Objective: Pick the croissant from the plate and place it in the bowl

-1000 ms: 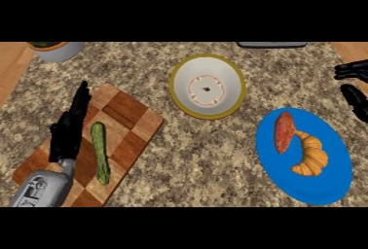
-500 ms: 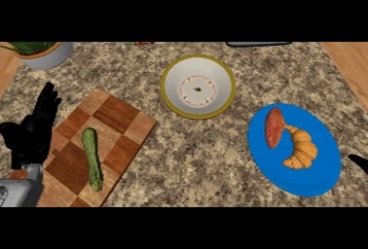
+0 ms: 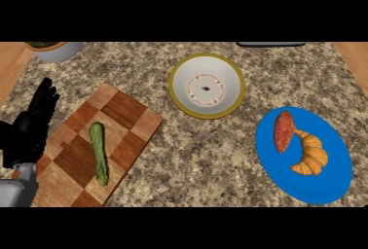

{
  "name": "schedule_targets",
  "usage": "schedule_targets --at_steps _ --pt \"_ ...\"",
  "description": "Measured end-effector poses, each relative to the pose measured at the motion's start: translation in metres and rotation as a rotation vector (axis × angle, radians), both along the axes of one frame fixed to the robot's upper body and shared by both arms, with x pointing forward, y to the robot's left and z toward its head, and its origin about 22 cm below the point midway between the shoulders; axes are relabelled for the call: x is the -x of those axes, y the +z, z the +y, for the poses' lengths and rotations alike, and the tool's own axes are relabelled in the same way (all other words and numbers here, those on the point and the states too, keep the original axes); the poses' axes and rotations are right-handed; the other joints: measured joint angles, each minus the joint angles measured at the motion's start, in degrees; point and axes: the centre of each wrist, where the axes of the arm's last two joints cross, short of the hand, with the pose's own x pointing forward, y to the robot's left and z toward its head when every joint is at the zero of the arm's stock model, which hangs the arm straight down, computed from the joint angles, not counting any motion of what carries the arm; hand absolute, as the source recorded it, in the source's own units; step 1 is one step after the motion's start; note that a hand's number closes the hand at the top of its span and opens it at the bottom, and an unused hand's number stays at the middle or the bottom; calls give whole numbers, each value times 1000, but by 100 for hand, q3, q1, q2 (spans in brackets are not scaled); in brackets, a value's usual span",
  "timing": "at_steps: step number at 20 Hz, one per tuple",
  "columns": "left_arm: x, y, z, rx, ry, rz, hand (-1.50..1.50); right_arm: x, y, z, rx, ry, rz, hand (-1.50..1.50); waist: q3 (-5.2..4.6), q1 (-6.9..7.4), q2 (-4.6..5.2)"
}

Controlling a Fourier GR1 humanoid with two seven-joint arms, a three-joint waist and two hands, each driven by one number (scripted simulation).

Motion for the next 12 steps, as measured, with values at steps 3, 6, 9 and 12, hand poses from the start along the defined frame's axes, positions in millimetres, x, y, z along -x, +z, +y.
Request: schedule_targets --at_steps 3,6,9,12 --pt "3 5 -3 6 -15 1 0 -9 26 1 22 -9 19 -150 0 71 11" --pt "-1 6 -5 11 -24 1 0 -23 46 -2 38 0 80 -150 0 108 24" --pt "1 2 -11 15 -38 0 0 -36 62 -2 70 19 206 -150 -3 183 37" --pt "-3 4 -11 13 -44 0 0 -53 66 -5 88 40 334 -150 -2 231 53"
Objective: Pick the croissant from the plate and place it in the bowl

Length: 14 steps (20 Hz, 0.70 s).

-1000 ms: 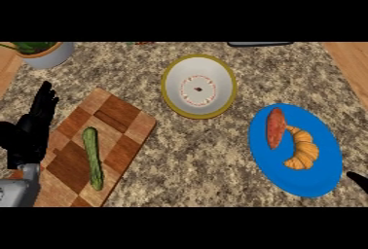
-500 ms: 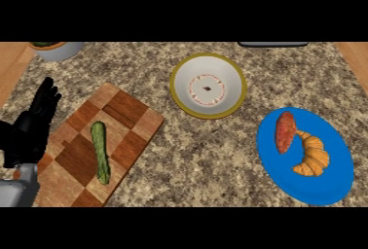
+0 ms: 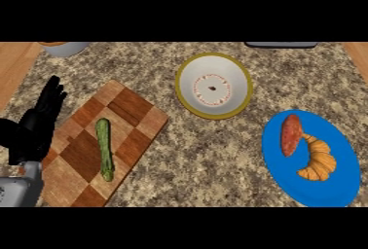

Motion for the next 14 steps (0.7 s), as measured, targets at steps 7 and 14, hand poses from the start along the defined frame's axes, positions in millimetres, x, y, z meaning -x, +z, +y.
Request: schedule_targets --at_steps 7,14 --pt "-6 -1 -4 -6 -2 -8 0 -42 -11 -5 -16 50 247 -150 4 30 7" --pt "-4 -3 7 -2 -1 -5 0 -71 -34 -2 -39 104 454 -150 6 -12 -7"
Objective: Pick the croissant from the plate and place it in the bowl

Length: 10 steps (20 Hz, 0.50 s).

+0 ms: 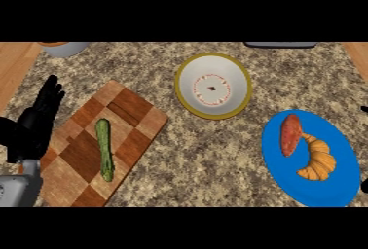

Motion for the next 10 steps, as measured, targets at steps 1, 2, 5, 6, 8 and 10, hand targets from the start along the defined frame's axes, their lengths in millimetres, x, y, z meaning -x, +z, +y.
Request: schedule_targets --at_steps 1,2,5,6,8,10 --pt "0 1 -4 -1 0 -1 0 -5 -3 1 -2 3 28 -150 1 -2 -2" --pt "0 1 -3 -1 2 0 0 -7 -8 3 1 8 59 -150 0 -9 -4" --pt "0 2 1 -3 8 2 0 -14 -23 13 23 22 107 -150 1 -33 -9" --pt "3 1 2 -5 9 0 0 -17 -24 15 34 25 110 -150 3 -38 -10" --pt "5 2 -2 0 9 3 0 -15 -31 16 68 36 94 -150 3 -55 -15" --pt "2 -1 0 4 14 4 0 -16 -33 19 109 42 65 -150 3 -71 -15"
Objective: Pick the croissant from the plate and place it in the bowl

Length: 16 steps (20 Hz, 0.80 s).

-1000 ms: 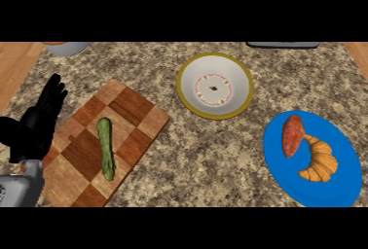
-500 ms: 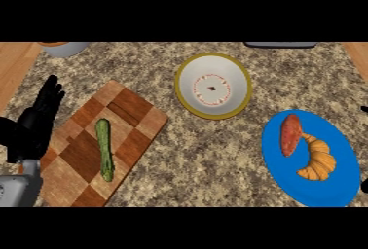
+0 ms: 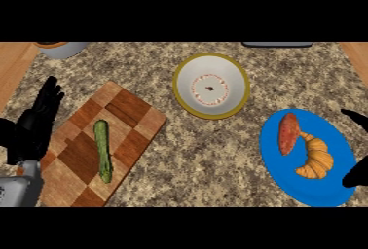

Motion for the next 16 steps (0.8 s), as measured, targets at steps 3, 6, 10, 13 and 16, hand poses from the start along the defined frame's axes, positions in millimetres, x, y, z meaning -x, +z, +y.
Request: schedule_targets --at_steps 3,6,10,13,16 --pt "1 3 -3 3 0 6 0 -1 -11 12 40 12 -33 -150 -1 -2 -3" --pt "1 2 -8 0 1 8 0 0 -22 10 44 10 -44 -150 -2 -13 -5" --pt "0 2 -8 0 4 2 0 0 -36 15 27 7 -15 -150 -2 -16 -5" --pt "0 4 -2 -5 6 4 0 0 -47 24 23 6 9 -150 0 -16 -3" --pt "1 6 -6 -5 3 4 0 -2 -57 25 22 3 20 -150 -1 -16 -5"
